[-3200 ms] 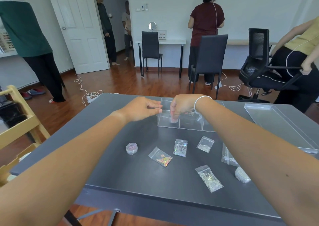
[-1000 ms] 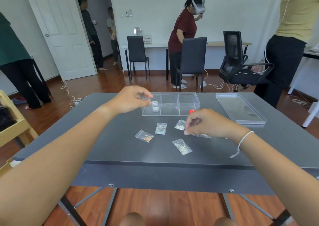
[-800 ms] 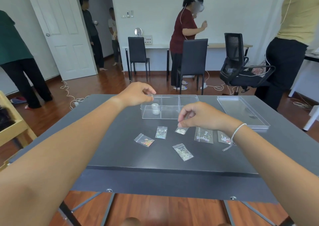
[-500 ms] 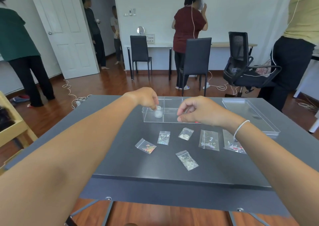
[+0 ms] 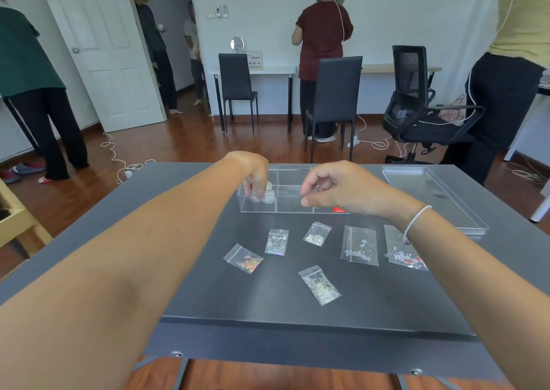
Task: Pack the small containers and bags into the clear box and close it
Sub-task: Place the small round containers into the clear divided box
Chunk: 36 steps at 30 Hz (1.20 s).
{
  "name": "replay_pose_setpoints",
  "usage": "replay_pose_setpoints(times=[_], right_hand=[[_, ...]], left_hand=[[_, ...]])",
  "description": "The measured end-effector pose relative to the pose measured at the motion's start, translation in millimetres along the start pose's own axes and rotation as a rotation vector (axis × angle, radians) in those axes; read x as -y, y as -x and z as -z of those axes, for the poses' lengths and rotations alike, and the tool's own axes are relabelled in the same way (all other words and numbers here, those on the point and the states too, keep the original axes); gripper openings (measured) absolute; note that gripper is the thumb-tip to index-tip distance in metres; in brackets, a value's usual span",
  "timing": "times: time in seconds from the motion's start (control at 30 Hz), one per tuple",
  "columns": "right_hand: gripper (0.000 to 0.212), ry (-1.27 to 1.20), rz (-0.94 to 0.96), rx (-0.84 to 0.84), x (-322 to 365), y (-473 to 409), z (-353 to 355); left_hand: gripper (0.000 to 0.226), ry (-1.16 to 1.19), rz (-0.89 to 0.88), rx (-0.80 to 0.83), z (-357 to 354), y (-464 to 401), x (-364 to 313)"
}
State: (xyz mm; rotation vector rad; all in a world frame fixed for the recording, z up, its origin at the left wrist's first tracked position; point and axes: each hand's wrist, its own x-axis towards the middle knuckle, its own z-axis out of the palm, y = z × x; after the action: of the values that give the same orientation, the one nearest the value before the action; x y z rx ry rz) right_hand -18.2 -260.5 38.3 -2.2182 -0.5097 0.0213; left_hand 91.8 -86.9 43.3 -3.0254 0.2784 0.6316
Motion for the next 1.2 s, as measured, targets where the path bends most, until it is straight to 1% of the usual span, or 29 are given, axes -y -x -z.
replay_pose_setpoints(times=[0.13,0.27,0.37,0.5,0.63,0.77,0.9,1.03,1.1,1.2], right_hand=[[0.012,-0.002,-0.003,0.002,-1.0,-0.7,-0.7],[0.012,0.016,0.003,0.005,0.3,-1.8,0.2],[0.012,0.020,0.012,0.005,2.3,-3.0,1.1],[0.012,0.024,0.018,0.008,2.6,-4.1,0.4],[0.015,0.021,0.025,0.017,1.3,-4.7,-1.4],[0.016,0.015,0.026,0.023,0.1,-6.3,-2.2],[0.018,0.011,0.032,0.027,-1.6,-8.0,-3.7],[0.016,0.010,0.023,0.032,-2.8,-12.6,-3.4],[0.014,0.009,0.020,0.020,-1.6,-17.8,-3.3],[0.015,0.002,0.025,0.005,2.4,-27.1,-4.0]], left_hand=[[0.018,-0.025,0.007,0.006,1.3,-1.0,-1.2],[0.011,-0.065,0.015,0.019,3.6,0.4,-2.8],[0.015,-0.078,0.019,0.041,5.1,-0.1,-4.0],[0.012,-0.105,0.020,0.067,5.2,-0.5,-6.4],[0.026,-0.106,0.043,0.089,5.3,-1.8,-6.1],[0.023,-0.136,0.046,0.082,4.1,0.7,-9.6],[0.033,-0.124,0.031,0.060,2.7,1.9,-10.2],[0.036,-0.065,-0.007,0.065,4.4,2.1,-3.6],[0.036,0.004,-0.041,0.031,7.7,2.1,2.0],[0.019,0.115,-0.129,-0.100,13.3,3.5,13.3]])
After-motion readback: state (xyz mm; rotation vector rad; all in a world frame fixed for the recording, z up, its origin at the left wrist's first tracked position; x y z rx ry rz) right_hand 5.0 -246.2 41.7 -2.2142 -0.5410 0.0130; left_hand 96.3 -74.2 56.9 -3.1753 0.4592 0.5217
